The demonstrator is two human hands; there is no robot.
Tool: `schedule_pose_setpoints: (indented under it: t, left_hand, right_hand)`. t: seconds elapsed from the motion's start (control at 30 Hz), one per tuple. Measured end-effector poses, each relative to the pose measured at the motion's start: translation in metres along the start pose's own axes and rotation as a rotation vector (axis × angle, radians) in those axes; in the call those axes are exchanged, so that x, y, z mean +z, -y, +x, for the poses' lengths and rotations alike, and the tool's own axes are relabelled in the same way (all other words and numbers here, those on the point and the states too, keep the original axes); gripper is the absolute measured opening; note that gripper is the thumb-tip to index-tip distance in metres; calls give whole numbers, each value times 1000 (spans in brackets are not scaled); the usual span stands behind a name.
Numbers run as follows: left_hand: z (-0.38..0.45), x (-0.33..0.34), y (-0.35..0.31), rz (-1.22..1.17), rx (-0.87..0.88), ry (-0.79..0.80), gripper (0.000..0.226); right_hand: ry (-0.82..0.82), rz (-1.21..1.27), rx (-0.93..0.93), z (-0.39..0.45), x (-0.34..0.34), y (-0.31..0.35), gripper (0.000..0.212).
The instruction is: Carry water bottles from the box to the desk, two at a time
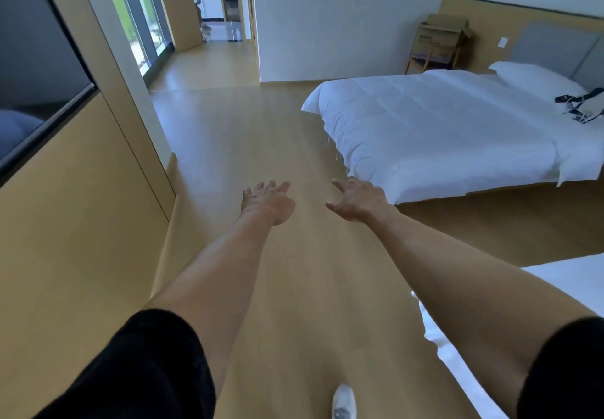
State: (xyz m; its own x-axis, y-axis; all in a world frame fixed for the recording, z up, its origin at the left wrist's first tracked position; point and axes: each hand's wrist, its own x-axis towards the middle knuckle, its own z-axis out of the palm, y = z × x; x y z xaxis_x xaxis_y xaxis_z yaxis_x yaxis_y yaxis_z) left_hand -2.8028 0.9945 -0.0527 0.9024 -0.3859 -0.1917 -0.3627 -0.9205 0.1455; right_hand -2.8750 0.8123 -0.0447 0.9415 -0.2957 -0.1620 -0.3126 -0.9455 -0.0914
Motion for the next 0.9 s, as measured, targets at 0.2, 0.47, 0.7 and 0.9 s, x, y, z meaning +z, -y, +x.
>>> schedule_pose_setpoints:
  t: [0.2,0.47,0.7,0.9]
  left_hand:
    - [95,-9,0,9,-2,-16,56]
    - [257,-50,-7,-2,-61,-30,55]
    - [371,-78,-4,-31,-87,-45,55]
    - [462,-89,20,-35,-97,-40,56]
  right_hand:
    - [-2,22,-8,101,-6,-4,66]
    - [10,9,-69,275,-42,-16,64]
    - [20,-12,-101,403,-68,-12,63]
    - [24,0,-123,497,-72,7,63]
